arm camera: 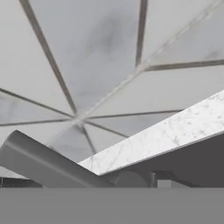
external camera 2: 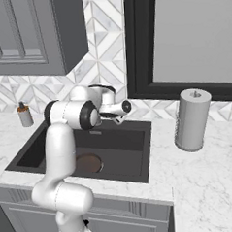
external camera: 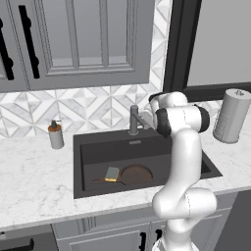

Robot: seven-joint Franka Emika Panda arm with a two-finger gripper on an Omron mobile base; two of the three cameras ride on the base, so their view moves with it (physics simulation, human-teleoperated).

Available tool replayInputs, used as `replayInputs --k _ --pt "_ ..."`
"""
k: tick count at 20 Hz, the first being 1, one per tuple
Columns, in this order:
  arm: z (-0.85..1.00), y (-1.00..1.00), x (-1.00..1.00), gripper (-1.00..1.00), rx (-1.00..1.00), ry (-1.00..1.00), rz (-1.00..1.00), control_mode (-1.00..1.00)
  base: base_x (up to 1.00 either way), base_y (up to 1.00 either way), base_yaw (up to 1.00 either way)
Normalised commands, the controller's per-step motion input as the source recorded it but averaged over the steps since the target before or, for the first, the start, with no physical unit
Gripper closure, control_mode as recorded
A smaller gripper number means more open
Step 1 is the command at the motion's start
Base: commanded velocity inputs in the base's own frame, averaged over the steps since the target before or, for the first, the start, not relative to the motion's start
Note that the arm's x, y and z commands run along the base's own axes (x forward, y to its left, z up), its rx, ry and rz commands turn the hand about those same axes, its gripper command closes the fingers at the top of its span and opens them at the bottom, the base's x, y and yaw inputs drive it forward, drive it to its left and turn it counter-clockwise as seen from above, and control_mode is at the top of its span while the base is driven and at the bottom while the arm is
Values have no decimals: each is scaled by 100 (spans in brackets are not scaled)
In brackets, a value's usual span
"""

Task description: Pick the pan and sponge and place them into the sink. Then turn on the water.

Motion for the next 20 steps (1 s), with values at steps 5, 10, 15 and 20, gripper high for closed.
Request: replayInputs --k 5,10,15,20 --pt "0 0 10 100 10 0 -2 -100 0 0 0" --pt "0 -3 11 100 25 0 -9 -100 0 0 0" --pt "0 -13 9 100 20 10 -32 -100 0 0 0" --pt "0 -18 8 100 16 16 -33 -100 0 0 0"
